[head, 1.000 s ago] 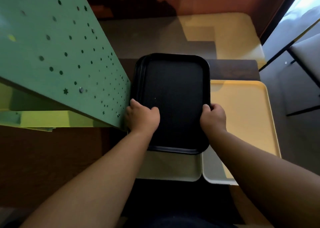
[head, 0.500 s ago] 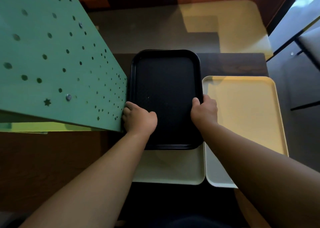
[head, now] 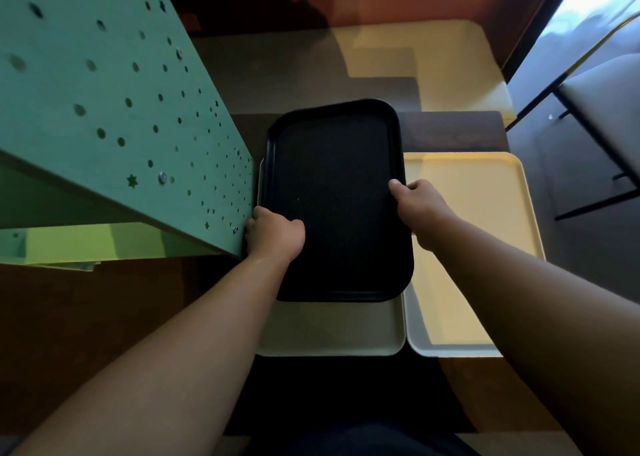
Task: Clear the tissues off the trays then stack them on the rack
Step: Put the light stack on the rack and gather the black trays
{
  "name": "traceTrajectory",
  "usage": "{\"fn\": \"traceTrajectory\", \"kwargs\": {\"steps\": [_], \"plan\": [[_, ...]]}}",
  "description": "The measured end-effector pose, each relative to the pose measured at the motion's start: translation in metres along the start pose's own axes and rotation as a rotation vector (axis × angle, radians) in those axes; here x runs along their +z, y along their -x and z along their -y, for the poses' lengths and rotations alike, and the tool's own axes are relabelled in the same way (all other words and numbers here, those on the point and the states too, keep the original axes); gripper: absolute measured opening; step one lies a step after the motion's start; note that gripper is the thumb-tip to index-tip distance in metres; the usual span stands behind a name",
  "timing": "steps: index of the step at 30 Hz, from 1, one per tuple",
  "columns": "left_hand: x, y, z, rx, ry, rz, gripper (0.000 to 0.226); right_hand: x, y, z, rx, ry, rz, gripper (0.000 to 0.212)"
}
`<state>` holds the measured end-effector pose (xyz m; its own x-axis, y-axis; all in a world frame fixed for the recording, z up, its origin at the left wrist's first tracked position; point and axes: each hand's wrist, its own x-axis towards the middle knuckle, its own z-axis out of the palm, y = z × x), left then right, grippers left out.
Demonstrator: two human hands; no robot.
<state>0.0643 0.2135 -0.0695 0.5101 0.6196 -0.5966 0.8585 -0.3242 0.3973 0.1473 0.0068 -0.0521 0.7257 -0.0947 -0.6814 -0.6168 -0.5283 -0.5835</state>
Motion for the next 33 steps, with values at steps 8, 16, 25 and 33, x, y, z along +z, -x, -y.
{"fn": "traceTrajectory", "kwargs": {"steps": [8, 16, 25, 33], "plan": [[-0.017, 0.028, 0.016, 0.088, -0.039, 0.039, 0.066, -0.017, 0.052, -0.012, -0.016, -0.090, -0.062, 0.053], [-0.044, 0.053, 0.030, 0.114, 0.021, 0.385, 0.029, -0.038, 0.098, -0.022, 0.035, -0.024, -0.196, 0.052], [-0.078, 0.090, 0.032, 0.013, 0.188, 0.470, 0.007, -0.071, 0.130, -0.034, 0.025, -0.054, -0.136, 0.016], [-0.123, 0.150, 0.020, 0.058, 0.604, 0.623, 0.027, -0.126, 0.151, -0.031, 0.037, -0.362, 0.151, 0.023]]}}
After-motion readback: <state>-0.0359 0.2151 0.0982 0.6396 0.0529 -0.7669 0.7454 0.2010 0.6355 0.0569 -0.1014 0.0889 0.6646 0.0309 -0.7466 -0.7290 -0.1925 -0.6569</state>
